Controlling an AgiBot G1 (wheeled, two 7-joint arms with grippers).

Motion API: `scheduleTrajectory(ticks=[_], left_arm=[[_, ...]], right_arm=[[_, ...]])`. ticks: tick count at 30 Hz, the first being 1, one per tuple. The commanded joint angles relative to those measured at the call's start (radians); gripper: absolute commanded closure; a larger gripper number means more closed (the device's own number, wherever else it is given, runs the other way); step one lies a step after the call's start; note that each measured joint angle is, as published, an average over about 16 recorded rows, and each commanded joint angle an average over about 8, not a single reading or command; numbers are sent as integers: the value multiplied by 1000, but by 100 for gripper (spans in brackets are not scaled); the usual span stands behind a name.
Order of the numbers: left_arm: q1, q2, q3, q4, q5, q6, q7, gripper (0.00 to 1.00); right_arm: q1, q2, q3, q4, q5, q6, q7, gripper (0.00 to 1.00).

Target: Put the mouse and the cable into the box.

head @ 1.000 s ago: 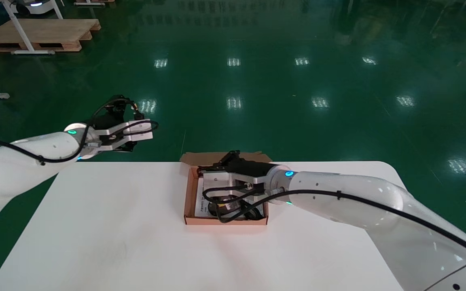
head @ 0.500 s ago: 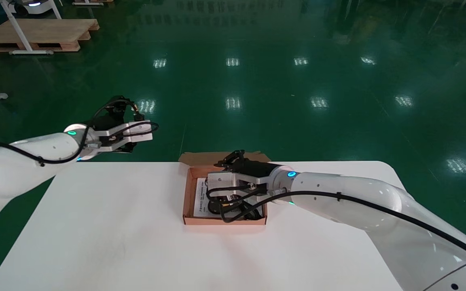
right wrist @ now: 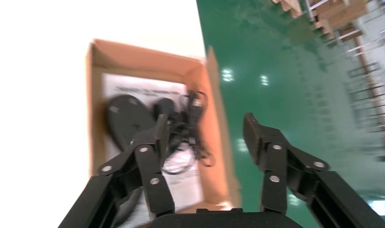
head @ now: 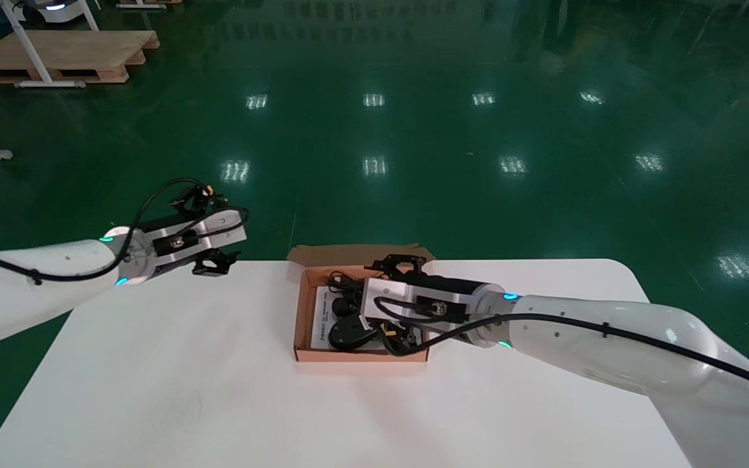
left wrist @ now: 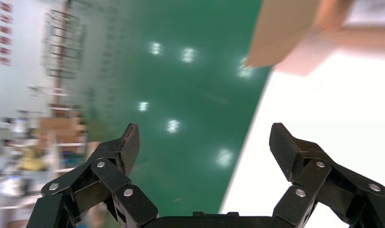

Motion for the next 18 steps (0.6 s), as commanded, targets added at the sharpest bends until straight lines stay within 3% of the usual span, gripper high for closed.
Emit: scheduleTrajectory(ticks=[1,18], left_arm=[[20,-20,-25,-29,-34,41,-15,0],[187,-187,-235,-280,-325,388,-139,0]], right_arm=[[-14,25,18,18,35,-29,18,0],[-137,236,169,176,328,-280,172,0]])
